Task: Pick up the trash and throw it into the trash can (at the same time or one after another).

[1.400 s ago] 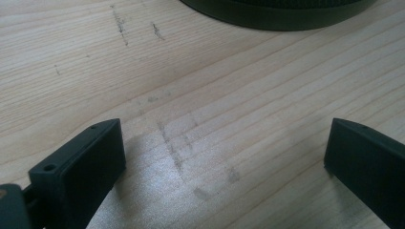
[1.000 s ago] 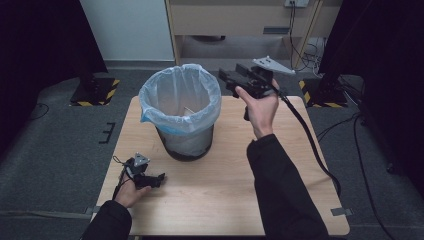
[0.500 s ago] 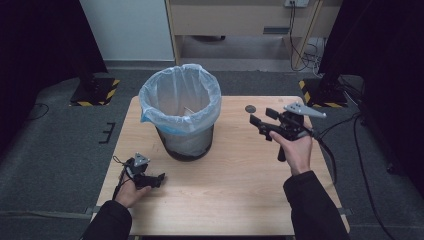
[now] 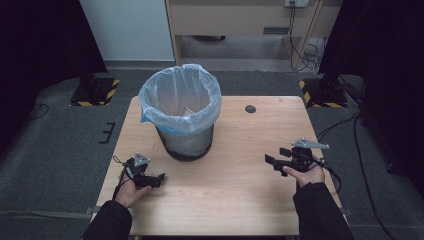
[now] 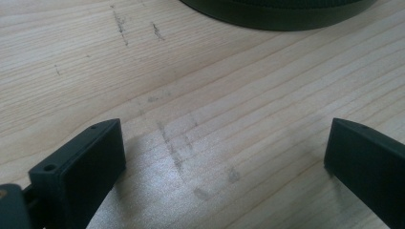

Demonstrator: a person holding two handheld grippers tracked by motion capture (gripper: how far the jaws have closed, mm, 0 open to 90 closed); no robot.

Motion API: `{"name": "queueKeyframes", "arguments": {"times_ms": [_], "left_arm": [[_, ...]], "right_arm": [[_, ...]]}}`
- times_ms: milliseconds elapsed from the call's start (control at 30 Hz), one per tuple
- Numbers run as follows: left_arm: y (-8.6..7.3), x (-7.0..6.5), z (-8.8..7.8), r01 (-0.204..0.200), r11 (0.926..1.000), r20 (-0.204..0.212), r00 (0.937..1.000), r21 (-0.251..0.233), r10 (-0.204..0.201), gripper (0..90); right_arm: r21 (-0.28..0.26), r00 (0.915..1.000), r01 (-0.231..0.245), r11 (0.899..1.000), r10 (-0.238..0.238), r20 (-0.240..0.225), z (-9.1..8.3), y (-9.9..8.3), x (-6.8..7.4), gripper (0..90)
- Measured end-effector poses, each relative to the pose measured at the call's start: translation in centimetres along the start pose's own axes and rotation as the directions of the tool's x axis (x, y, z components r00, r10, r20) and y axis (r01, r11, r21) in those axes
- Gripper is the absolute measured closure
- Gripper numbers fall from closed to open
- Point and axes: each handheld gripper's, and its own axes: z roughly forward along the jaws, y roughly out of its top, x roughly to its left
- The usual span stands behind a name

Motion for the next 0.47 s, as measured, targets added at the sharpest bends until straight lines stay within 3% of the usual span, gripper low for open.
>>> {"name": "queueKeyframes", "arguments": {"times_ms": [100,200,367,467], "left_arm": [[0.0,0.0,0.0,0.0,1.0,0.0,1.0,0.0,0.0,0.0],[0.0,0.0,0.0,0.0,1.0,0.0,1.0,0.0,0.0,0.0],[0.0,0.0,0.0,0.0,1.0,0.0,1.0,0.0,0.0,0.0],[0.0,0.0,0.0,0.0,1.0,0.0,1.0,0.0,0.0,0.0]], "right_arm": [[0.079,0.9993,-0.01,0.997,0.007,0.037,0.4,-1.3,-0.5,24.0],[0.12,0.9976,0.007,0.993,-0.015,0.068,0.8,-2.1,-0.8,22.0],[0.217,0.9931,0.032,0.976,-0.056,0.103,1.6,-3.3,-1.2,20.1],[0.241,0.9906,0.041,0.97,-0.071,0.117,1.7,-3.5,-1.5,17.6]]}}
